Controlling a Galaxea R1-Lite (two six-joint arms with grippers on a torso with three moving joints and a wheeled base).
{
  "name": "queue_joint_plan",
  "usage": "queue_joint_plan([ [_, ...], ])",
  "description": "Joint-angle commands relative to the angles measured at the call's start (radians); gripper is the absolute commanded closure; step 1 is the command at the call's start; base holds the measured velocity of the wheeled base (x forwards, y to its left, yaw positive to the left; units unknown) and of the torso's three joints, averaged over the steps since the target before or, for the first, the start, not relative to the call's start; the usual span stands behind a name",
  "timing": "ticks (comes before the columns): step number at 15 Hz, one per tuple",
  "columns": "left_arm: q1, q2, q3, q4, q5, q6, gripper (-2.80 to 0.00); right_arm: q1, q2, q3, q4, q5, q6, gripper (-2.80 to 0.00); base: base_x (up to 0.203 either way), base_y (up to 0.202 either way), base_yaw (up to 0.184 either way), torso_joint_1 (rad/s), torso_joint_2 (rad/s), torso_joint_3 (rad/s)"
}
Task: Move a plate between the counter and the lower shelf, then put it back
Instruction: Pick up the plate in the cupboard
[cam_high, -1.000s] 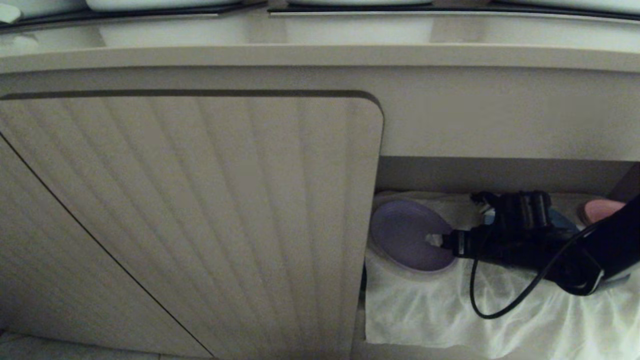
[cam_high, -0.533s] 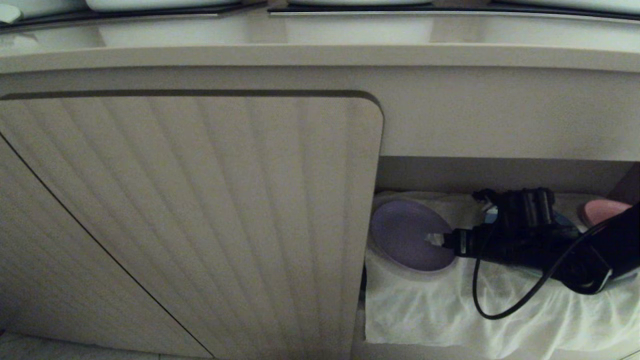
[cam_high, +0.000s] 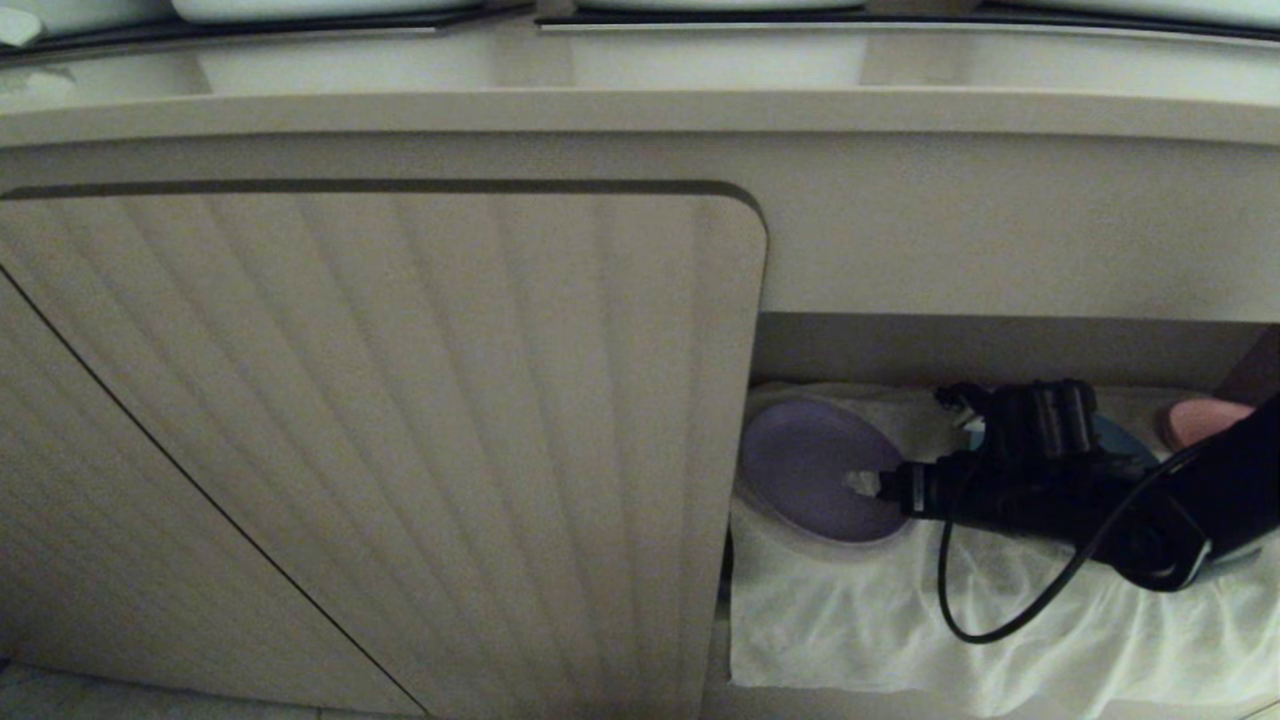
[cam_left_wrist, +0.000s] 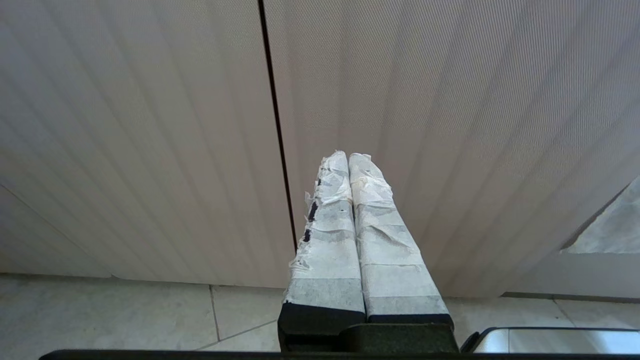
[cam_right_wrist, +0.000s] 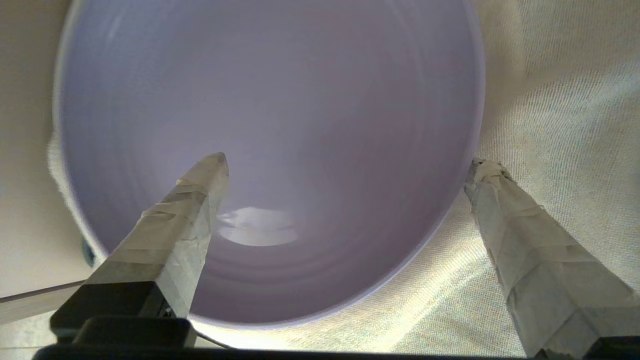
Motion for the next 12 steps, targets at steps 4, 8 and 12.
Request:
queue_joint_plan([
  [4, 0.000, 0.000, 0.000, 0.000, 0.000, 0.000, 0.00, 0.001, 0.018, -0.008, -0.006, 0.002, 0.001, -2.80, 0.000, 0.000, 0.000, 0.000, 0.00, 0.000],
  [8, 0.000, 0.000, 0.000, 0.000, 0.000, 0.000, 0.00, 0.000, 0.022, -0.021, -0.004, 0.002, 0.001, 0.00, 0.000, 0.000, 0.000, 0.000, 0.00, 0.000],
  [12, 0.000, 0.000, 0.000, 0.000, 0.001, 0.000, 0.00, -0.003, 0.022, -0.021, -0.003, 0.000, -0.001, 0.00, 0.000, 0.000, 0.000, 0.000, 0.00, 0.000],
])
